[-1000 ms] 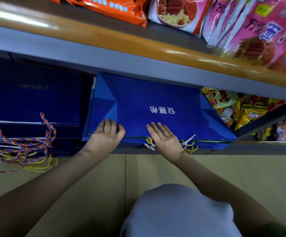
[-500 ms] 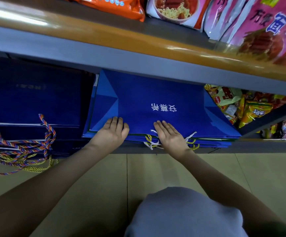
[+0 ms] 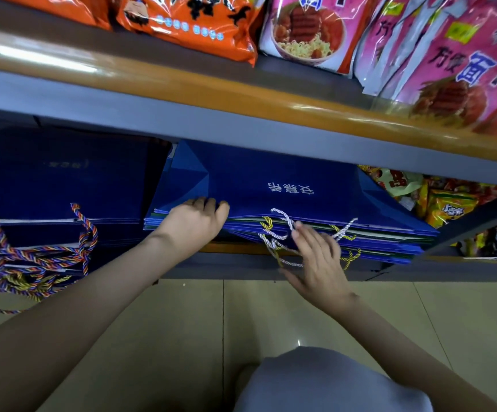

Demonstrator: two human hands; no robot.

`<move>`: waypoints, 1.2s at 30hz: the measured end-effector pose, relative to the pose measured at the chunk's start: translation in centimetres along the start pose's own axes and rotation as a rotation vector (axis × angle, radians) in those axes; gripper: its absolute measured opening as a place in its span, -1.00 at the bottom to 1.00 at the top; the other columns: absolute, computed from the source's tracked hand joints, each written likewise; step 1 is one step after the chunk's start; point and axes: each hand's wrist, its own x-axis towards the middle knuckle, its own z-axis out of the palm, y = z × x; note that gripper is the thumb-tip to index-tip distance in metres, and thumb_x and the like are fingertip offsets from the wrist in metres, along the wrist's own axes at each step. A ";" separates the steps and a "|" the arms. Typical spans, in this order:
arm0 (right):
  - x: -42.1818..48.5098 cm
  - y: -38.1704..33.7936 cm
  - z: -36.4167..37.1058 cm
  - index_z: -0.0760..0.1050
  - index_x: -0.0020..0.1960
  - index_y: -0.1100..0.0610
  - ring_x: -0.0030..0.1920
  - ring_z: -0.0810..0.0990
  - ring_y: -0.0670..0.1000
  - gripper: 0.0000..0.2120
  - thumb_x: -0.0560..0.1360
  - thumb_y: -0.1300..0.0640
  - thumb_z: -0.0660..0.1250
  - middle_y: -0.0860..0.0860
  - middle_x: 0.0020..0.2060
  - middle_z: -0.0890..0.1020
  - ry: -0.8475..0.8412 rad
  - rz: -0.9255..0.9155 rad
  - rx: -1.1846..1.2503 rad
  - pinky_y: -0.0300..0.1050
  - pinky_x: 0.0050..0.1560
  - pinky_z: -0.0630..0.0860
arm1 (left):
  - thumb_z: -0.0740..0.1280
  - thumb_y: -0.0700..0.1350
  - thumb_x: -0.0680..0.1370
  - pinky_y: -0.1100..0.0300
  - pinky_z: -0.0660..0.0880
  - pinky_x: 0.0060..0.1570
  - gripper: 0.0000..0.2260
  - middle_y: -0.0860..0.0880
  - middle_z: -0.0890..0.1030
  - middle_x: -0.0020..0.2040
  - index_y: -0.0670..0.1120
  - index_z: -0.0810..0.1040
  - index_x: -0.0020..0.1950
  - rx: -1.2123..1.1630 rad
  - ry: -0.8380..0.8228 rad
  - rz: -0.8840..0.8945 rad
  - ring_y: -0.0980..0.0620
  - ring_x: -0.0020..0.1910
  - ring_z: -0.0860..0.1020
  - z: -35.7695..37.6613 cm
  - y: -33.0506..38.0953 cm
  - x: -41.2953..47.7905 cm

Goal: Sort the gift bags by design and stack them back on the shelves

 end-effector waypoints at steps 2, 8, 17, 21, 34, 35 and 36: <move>1.4 0.3 -1.1 0.09 0.50 0.16 0.46 0.22 0.13 -0.12 0.37 -0.20 0.39 0.14 0.44 0.25 0.007 0.088 -0.047 0.13 0.43 0.04 | 0.47 -0.42 0.10 0.12 0.54 -0.42 -0.37 -0.19 0.58 -0.26 -0.24 0.34 0.10 -0.001 -0.001 -0.008 -0.16 -0.33 0.58 -0.2 0.0 0.0; 3.2 3.4 -0.1 0.20 0.42 0.17 0.15 0.55 0.15 0.01 0.13 -0.04 0.64 0.13 0.15 0.57 -0.265 0.114 -0.300 0.18 0.31 0.31 | 0.48 -0.34 0.21 0.01 0.58 -0.09 -0.40 -0.25 0.63 -0.05 -0.27 0.34 0.19 -0.011 0.049 -0.040 -0.22 -0.09 0.62 0.0 0.4 0.0; 1.0 2.5 2.0 0.28 0.39 0.26 0.23 0.56 0.12 -0.16 0.23 0.10 0.59 0.17 0.22 0.57 -0.174 -0.043 -0.243 0.10 0.26 0.44 | 0.18 -0.11 0.48 -0.14 0.19 0.40 -0.35 -0.31 0.33 0.42 -0.24 -0.04 0.47 0.115 -0.060 0.031 -0.26 0.37 0.36 0.1 7.3 0.6; 1.1 2.0 0.8 0.50 0.28 0.25 0.03 0.66 0.11 -0.46 0.30 0.33 0.43 0.16 0.05 0.66 -0.130 -0.070 -0.103 0.00 0.01 0.59 | 0.48 -0.18 0.30 -0.01 0.59 -0.04 -0.47 -0.27 0.64 0.01 -0.29 0.34 0.16 -0.027 -0.109 0.017 -0.20 -0.03 0.64 1.9 7.1 1.7; 0.4 -1.0 -3.5 0.34 0.34 0.15 0.17 0.45 0.08 -0.55 0.45 0.23 0.24 0.08 0.16 0.49 0.052 0.017 0.002 -0.03 0.22 0.25 | 0.43 -0.38 0.15 0.05 0.58 -0.42 -0.42 -0.29 0.63 -0.15 -0.30 0.34 0.13 -0.056 0.000 0.034 -0.22 -0.23 0.64 0.8 4.8 2.9; -0.4 -1.7 -3.2 0.33 0.35 0.14 0.22 0.42 0.07 -0.50 0.43 0.24 0.31 0.06 0.22 0.44 0.081 -0.033 -0.044 -0.01 0.26 0.23 | 0.45 -0.38 0.15 0.08 0.57 -0.45 -0.40 -0.27 0.62 -0.17 -0.30 0.33 0.13 -0.053 0.010 0.036 -0.20 -0.26 0.63 0.5 4.5 3.2; -1.1 -2.1 -2.6 0.33 0.34 0.14 0.23 0.41 0.06 -0.46 0.39 0.26 0.37 0.06 0.23 0.41 0.104 -0.068 -0.080 -0.01 0.27 0.22 | 0.48 -0.36 0.14 0.10 0.55 -0.47 -0.38 -0.25 0.62 -0.19 -0.30 0.33 0.13 -0.046 0.021 0.034 -0.18 -0.28 0.62 0.2 4.3 3.4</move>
